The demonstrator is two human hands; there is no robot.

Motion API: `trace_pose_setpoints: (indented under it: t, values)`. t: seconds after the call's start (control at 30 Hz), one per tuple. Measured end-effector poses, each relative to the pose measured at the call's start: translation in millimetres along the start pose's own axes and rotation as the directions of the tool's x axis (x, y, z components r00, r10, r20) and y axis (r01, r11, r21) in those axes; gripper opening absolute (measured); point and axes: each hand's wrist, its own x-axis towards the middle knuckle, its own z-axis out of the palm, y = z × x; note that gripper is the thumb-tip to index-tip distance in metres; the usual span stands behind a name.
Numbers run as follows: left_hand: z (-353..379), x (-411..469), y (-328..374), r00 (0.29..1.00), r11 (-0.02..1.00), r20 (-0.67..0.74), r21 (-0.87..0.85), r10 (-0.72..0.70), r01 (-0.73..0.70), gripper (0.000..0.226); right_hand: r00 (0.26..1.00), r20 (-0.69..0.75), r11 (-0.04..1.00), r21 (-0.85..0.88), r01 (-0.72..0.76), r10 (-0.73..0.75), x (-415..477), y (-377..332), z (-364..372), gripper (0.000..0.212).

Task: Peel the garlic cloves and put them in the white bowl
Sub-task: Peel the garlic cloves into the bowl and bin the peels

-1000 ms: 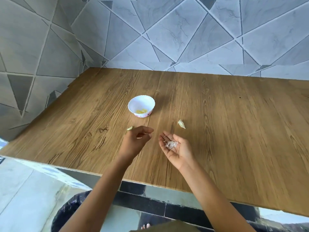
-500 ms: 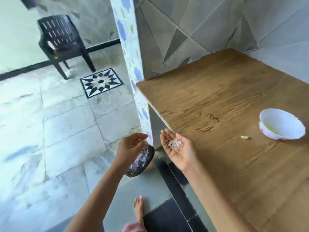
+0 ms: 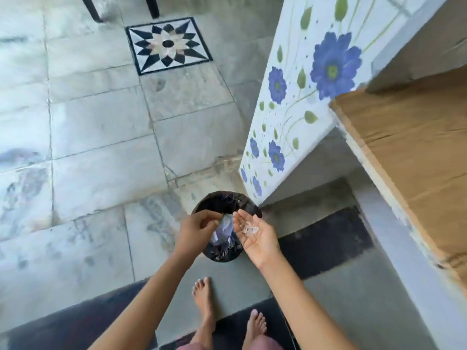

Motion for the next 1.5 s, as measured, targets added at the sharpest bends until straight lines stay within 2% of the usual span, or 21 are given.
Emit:
trace_pose_setpoints:
  t: [0.23,0.5,0.57,0.63,0.7,0.77,0.83,0.9,0.93,1.0,1.07,1.1,1.13,1.23,1.27,1.3,1.33,1.37,1.4,1.43,1.5]
  values:
    - [66.9,161.2,-153.1,0.981,0.979,0.034,-0.071,-0.191,0.193,0.023,0.968,-0.250,0.971,-0.233,-0.045,-0.015,223.4,30.0,-36.8,0.024]
    - [142.3,244.6,-286.6,0.948,0.937,0.026,-0.148,-0.317,0.317,0.021,0.951,-0.284,0.856,-0.457,-0.243,0.119,373.9,62.0,-117.0,0.055]
    - [155.8,249.2,-298.8,0.961,0.947,0.008,-0.169,-0.277,0.274,0.024,0.938,-0.312,0.864,-0.419,-0.278,0.150,385.0,68.7,-130.1,0.053]
    - [168.1,243.3,-296.7,0.993,0.970,0.029,-0.210,-0.115,0.119,0.029,0.925,-0.339,0.870,-0.386,-0.306,0.175,387.1,74.0,-137.0,0.049]
    - [186.0,238.1,-293.2,0.984,0.966,0.144,-0.249,0.104,-0.065,0.037,0.916,-0.361,0.890,-0.339,-0.304,0.175,387.7,78.0,-141.7,0.050]
    - [203.1,241.4,-308.3,0.947,0.983,0.277,-0.122,0.164,-0.135,0.042,0.933,-0.277,0.928,-0.228,-0.295,0.228,382.9,77.3,-141.9,0.053]
    - [202.9,260.0,-329.4,0.951,0.985,0.291,0.165,-0.103,0.056,0.041,0.932,-0.200,0.930,-0.151,-0.336,0.304,378.6,70.9,-143.2,0.052]
    - [191.2,270.8,-344.6,0.908,0.890,0.164,0.326,-0.386,0.319,0.041,0.933,-0.212,0.918,-0.213,-0.334,0.290,373.1,62.3,-146.4,0.050]
    - [188.9,270.0,-346.3,0.922,0.903,0.110,0.277,-0.371,0.330,0.042,0.938,-0.220,0.917,-0.242,-0.317,0.266,370.7,58.5,-147.6,0.050]
    - [194.0,261.3,-329.5,0.990,0.991,0.054,-0.024,-0.129,0.130,0.046,0.935,-0.259,0.899,-0.301,-0.318,0.244,373.4,56.2,-147.9,0.053]
    - [206.4,243.3,-309.7,0.974,0.978,0.163,-0.167,0.154,-0.127,0.047,0.929,-0.269,0.902,-0.280,-0.329,0.256,376.9,60.0,-145.2,0.055]
    - [212.4,236.6,-313.0,0.947,0.973,0.239,-0.135,0.213,-0.185,0.046,0.930,-0.257,0.902,-0.278,-0.331,0.262,377.5,62.6,-142.8,0.055]
    - [211.0,237.3,-323.0,0.946,0.983,0.270,-0.057,0.181,-0.172,0.045,0.934,-0.231,0.897,-0.290,-0.334,0.273,376.9,66.0,-140.1,0.055]
    - [190.3,253.7,-354.9,0.950,0.944,0.176,0.258,-0.256,0.207,0.041,0.970,-0.101,0.894,-0.376,-0.244,0.222,363.7,69.8,-137.2,0.051]
    - [183.8,255.4,-357.7,0.951,0.935,0.144,0.274,-0.274,0.227,0.041,0.989,-0.067,0.872,-0.466,-0.146,0.130,359.9,70.0,-140.2,0.048]
    - [180.2,255.0,-356.1,0.966,0.953,0.122,0.231,-0.229,0.197,0.041,1.000,-0.019,0.765,-0.644,-0.010,-0.003,354.3,68.5,-143.2,0.045]
    - [178.1,253.1,-349.0,0.979,0.973,0.100,0.167,-0.177,0.159,0.044,0.989,0.068,0.512,-0.850,0.127,-0.133,347.7,66.3,-145.3,0.043]
    - [176.2,248.4,-337.6,0.987,0.983,0.085,0.131,-0.140,0.128,0.049,0.956,0.203,0.157,-0.958,0.239,-0.212,342.2,64.0,-150.9,0.044]
    - [173.4,242.5,-326.9,0.991,0.986,0.077,0.130,-0.113,0.103,0.054,0.915,0.331,-0.171,-0.940,0.297,-0.231,337.2,62.1,-156.3,0.045]
    - [169.2,236.1,-318.1,0.994,0.985,0.063,0.154,-0.093,0.083,0.055,0.887,0.409,-0.380,-0.871,0.310,-0.213,332.2,60.9,-160.8,0.046]
    - [152.1,219.3,-297.2,0.998,0.975,0.002,0.214,-0.061,0.059,0.051,0.864,0.465,-0.551,-0.780,0.296,-0.193,312.2,57.9,-160.1,0.048]
